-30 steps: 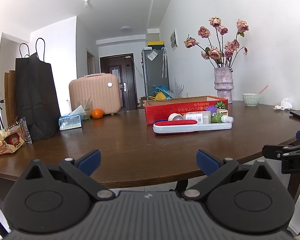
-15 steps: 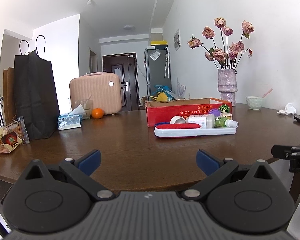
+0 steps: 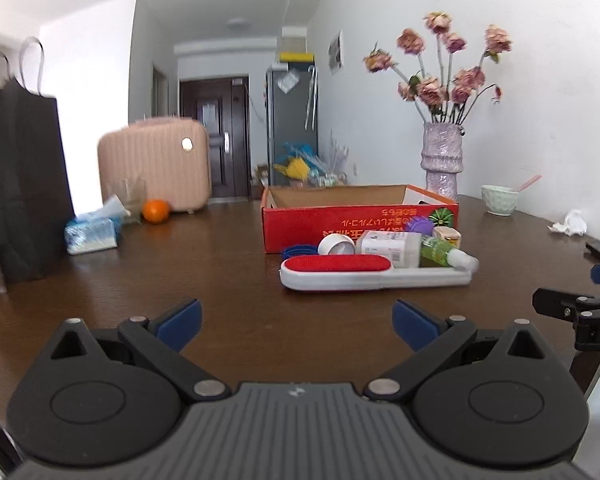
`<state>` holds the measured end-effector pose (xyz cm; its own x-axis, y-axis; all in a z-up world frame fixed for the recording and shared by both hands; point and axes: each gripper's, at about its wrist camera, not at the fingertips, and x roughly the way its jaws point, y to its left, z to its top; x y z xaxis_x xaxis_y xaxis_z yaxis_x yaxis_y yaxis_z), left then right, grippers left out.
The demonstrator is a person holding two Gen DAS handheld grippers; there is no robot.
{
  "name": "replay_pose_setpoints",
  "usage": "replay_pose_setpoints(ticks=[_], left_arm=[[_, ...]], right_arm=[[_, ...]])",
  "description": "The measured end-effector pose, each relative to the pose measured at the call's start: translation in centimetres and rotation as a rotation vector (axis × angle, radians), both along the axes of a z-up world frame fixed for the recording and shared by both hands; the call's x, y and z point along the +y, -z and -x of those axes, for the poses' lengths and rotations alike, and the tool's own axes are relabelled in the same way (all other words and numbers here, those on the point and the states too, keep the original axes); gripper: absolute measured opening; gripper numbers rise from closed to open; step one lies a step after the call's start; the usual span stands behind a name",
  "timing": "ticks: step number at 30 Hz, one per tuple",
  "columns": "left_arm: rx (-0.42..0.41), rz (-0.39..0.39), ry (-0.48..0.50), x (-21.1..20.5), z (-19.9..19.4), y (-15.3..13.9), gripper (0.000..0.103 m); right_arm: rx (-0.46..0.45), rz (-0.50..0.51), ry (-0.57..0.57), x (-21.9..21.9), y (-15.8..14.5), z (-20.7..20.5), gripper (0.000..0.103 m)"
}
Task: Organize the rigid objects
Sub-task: 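Move the left gripper to the red-and-white lint brush and close on it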
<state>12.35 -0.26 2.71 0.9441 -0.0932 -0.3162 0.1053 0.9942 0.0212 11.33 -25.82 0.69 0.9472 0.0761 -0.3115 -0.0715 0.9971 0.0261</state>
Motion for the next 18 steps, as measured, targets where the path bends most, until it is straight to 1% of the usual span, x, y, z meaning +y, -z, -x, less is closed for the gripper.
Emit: replay_pose_setpoints(ticks=[3,4,6,7,9,10,12,14,16,18], left_arm=[[0.063,0.045,-0.01,0.9,-4.2,-0.7,0.103],[0.085,0.065,-0.013,1.2,-5.5,-1.0,0.103],[0.125,0.094,-0.01,1.6,-8.2,-1.5,0.103],[0.134,0.094,0.007,1.7,-9.5,-1.6,0.103],[0.138,0.068,0.019,1.6,-11.5,-1.5,0.103],[0.141,0.049,0.019,1.5,-12.6,-1.3,0.103],[0.179,0.024,0.021,1.2,-14.8,-0.8,0.102],[0.202,0.017,0.047,1.0,-16.4,-0.3,0.099],[0.218,0.011,0.067,0.8,-17.6,0.1,0.096],[0.233,0.015,0.067,0.8,-18.4,0.5,0.093]], right_arm=[[0.028,-0.009,-0.011,-0.9,-0.3,-3.6,0.103],[0.053,-0.004,-0.012,-1.1,-0.4,-4.9,0.103],[0.09,-0.02,-0.049,-1.6,-0.6,-6.9,0.103],[0.11,-0.03,-0.057,-1.9,-0.6,-8.0,0.103],[0.18,-0.05,-0.045,-2.3,-0.4,-10.4,0.102],[0.205,-0.07,-0.048,-2.4,-0.2,-11.4,0.096],[0.24,-0.102,-0.058,-2.6,0.3,-13.5,0.088],[0.255,-0.116,-0.047,-2.6,0.8,-15.1,0.083],[0.278,-0.115,-0.022,-2.7,1.2,-16.9,0.069],[0.284,-0.094,-0.003,-3.0,1.5,-17.9,0.061]])
